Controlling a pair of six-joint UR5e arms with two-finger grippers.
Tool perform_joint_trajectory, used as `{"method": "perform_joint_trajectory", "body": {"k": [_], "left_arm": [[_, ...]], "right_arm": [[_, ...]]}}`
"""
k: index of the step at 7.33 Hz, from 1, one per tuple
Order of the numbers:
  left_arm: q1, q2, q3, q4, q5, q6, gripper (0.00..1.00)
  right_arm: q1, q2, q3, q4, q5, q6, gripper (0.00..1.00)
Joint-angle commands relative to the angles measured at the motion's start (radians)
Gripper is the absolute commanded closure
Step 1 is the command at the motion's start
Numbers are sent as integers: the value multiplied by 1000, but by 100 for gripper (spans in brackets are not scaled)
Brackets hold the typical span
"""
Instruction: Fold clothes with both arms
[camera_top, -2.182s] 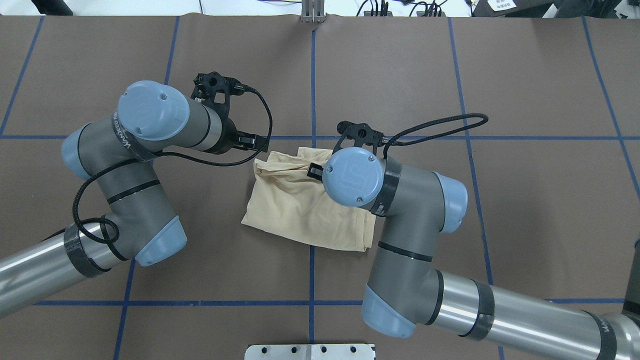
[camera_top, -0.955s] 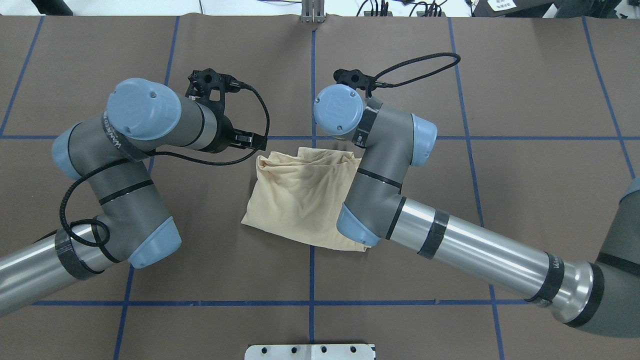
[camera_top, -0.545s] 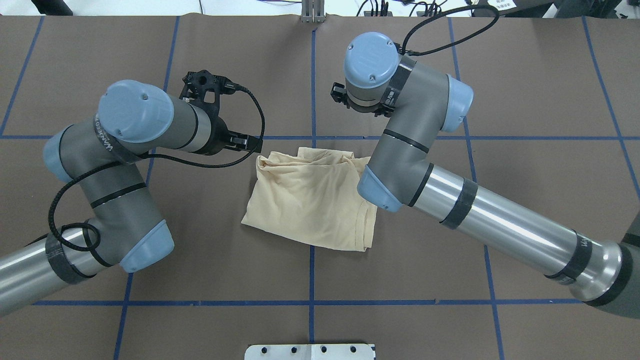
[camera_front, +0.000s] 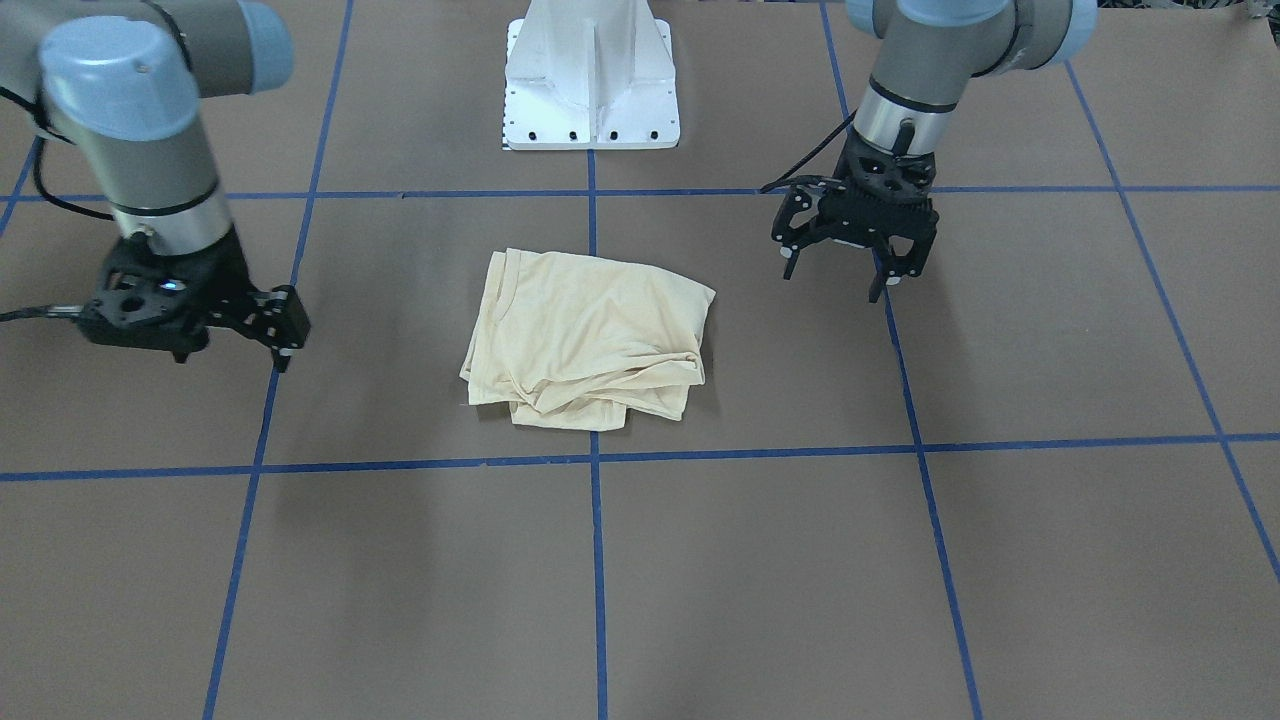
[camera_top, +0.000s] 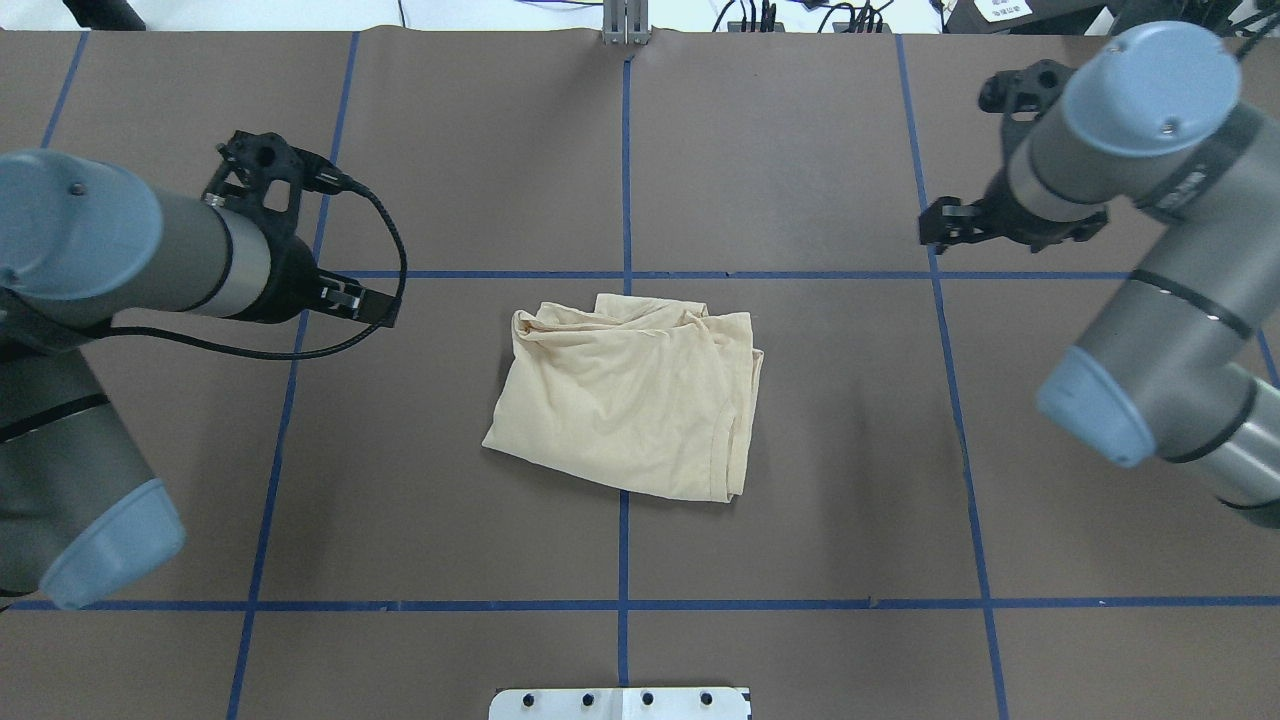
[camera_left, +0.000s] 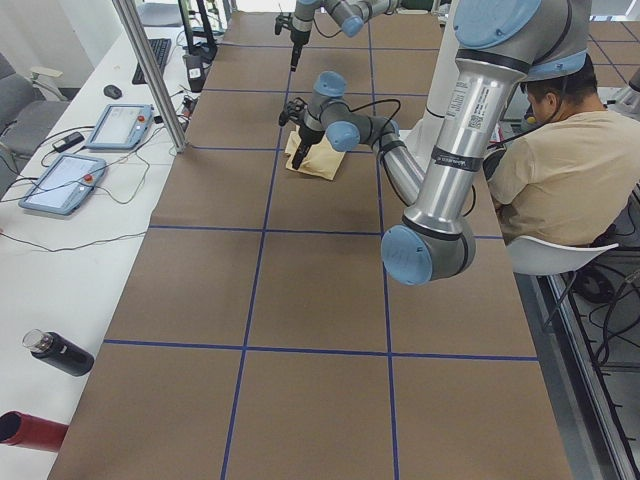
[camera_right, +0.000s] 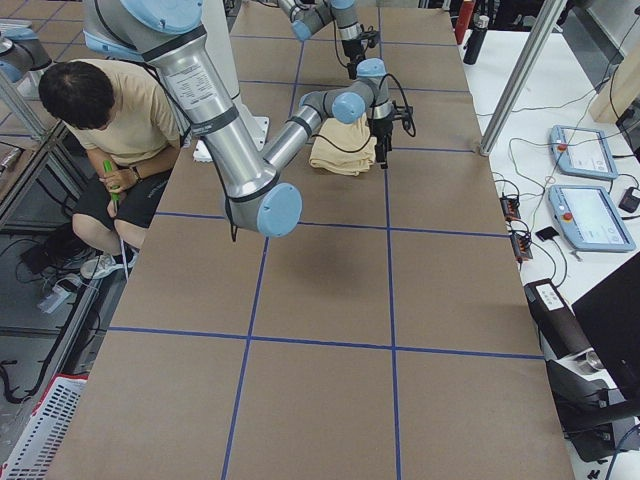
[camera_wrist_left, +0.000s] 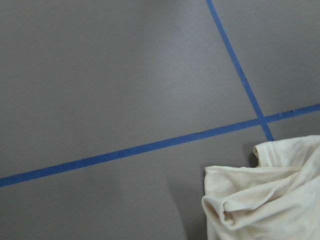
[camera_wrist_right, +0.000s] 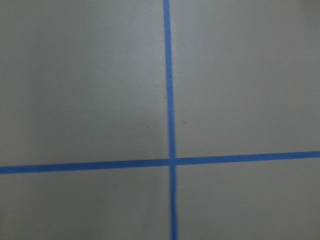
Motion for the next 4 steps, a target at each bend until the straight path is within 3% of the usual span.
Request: {"method": "perform_joint_trajectory", "body": {"k": [1, 3, 4], "left_arm": [[-134, 166, -113, 23, -19, 203, 0], [-331, 246, -100, 23, -171, 472, 0], [-425, 298, -83, 22, -244, 559, 0]], "right_arm": [[312, -270, 27, 6, 151, -577, 0], [608, -400, -65, 6, 299, -974, 0], [673, -460, -85, 6, 308, -1011, 0]]}}
